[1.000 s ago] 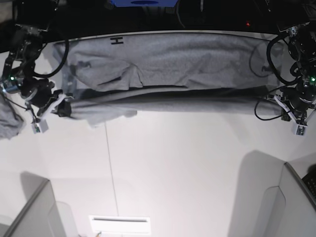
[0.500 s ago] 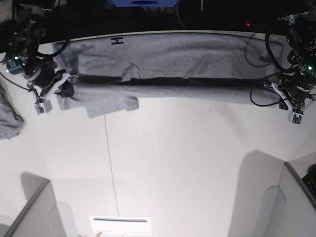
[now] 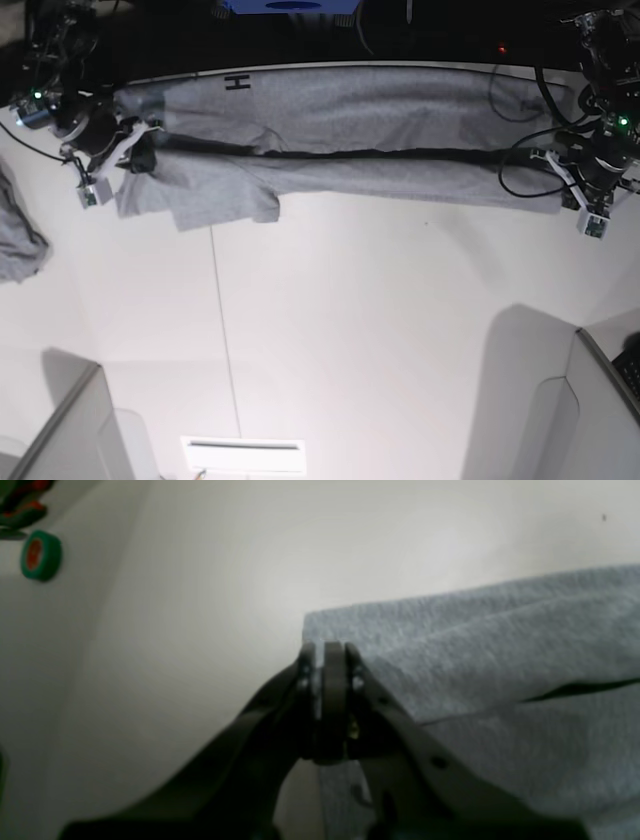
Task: Fold the T-shirt properly
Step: 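Lift the grasped edge and fold it toward the collar with both grippers, then lower the folded edge onto the shirt and open both grippers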
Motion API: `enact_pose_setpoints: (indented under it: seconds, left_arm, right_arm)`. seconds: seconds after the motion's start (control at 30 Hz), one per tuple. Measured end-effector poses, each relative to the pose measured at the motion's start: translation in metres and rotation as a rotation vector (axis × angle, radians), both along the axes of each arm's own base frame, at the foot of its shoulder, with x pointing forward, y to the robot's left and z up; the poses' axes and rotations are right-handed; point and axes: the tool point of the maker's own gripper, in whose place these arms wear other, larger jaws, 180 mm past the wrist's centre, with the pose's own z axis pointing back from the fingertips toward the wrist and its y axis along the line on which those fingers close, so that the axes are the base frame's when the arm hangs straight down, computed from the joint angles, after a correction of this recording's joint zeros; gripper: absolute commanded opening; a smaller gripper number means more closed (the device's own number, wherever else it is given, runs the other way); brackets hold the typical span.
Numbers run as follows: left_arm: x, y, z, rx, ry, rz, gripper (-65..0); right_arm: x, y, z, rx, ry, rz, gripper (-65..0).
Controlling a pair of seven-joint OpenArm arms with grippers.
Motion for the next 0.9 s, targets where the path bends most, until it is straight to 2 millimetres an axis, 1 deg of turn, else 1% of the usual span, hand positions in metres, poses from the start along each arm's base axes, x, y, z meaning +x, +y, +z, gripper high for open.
enact_pose_setpoints:
  seconds: [0.1,0.23,0.33,0.47,0.6,0.77,0.9]
  left_arm:
    - [-0.008,0.003,-0.003,-0.006,0.012,0.014,-65.0]
    - [-0.01,0.021,0.007,0.019,-0.005,0.058,-65.0]
    - [-0.012,0.018,0.004,0.016,0.004,0.052,-65.0]
    - [-0.021,0.017,-0.003,0.013,0.03,0.054,-65.0]
    - [-0.024,0.018,-0.005,0.016,0.038,0.052,-65.0]
    - [-0.034,0.02,-0.01,0.024,0.068,0.054,-65.0]
    - [-0.037,0.019,-0.012,0.02,0.07,0.049,-65.0]
  right_arm:
    - [-0.004,0.0,-0.002,0.0,0.01,0.0,-65.0]
    - [-0.004,0.0,-0.002,-0.001,0.012,0.001,-65.0]
    - [-0.004,0.0,-0.002,-0.001,0.011,0.001,-65.0]
    - [-0.005,0.0,-0.003,0.0,0.014,0.0,-65.0]
    - [-0.02,0.0,-0.01,-0.002,0.053,0.002,-65.0]
    - [-0.026,0.0,-0.013,-0.001,0.066,0.001,-65.0]
    - [-0.031,0.0,-0.015,-0.001,0.078,0.001,-65.0]
